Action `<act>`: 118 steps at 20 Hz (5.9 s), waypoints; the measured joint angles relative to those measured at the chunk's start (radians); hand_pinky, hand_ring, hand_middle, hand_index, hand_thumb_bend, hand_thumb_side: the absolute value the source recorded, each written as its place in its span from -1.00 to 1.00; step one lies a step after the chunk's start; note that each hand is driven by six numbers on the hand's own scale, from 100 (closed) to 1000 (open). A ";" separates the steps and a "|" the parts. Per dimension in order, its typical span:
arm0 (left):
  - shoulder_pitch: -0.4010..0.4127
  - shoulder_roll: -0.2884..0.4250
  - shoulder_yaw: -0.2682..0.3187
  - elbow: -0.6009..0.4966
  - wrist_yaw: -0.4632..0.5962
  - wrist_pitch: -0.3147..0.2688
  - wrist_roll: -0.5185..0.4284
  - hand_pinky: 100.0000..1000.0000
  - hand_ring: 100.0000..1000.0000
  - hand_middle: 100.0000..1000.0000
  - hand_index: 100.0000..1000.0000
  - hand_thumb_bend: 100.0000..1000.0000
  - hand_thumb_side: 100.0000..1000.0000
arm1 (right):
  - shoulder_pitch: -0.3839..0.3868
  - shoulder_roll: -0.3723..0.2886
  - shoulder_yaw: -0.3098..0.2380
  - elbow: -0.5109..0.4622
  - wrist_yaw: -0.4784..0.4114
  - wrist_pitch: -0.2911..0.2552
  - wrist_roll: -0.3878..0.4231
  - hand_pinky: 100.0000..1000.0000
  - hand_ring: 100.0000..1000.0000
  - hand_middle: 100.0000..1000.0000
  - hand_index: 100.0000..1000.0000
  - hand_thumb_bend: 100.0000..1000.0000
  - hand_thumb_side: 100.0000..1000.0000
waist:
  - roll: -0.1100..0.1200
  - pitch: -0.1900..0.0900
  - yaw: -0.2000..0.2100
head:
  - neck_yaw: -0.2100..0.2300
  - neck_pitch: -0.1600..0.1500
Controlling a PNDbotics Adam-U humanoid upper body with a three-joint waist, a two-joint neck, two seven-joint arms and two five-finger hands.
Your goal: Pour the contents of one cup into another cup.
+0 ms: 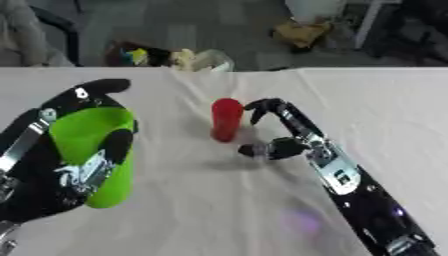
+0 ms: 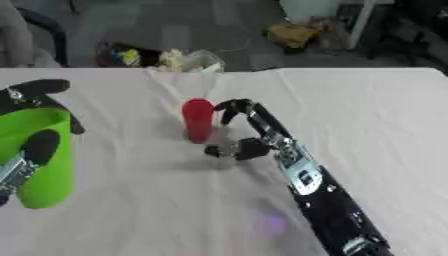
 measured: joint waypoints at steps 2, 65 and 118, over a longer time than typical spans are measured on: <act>0.000 0.000 0.000 0.000 0.003 0.000 0.000 -1.00 0.20 0.05 0.77 -1.00 -0.11 | -0.001 0.000 0.000 -0.008 0.005 -0.003 -0.003 0.72 0.10 -0.07 0.51 0.38 -0.19 | -0.003 -0.004 -0.002 | 0.000 0.000; -0.062 -0.046 -0.020 0.000 0.023 -0.009 -0.037 -1.00 0.24 0.09 0.76 -1.00 -0.15 | -0.114 0.009 -0.031 0.149 0.123 0.005 -0.109 0.50 -0.26 -0.43 0.16 0.25 -0.46 | -0.003 0.053 0.139 | -0.063 -0.044; 0.075 0.061 -0.065 0.070 -0.141 0.002 -0.068 -1.00 0.28 0.10 0.60 -1.00 -0.33 | -0.106 -0.199 0.031 -0.055 0.043 -0.002 -0.085 -0.17 -0.87 -0.92 -0.30 -1.00 -1.00 | -0.077 -0.018 -0.116 | -0.026 -0.020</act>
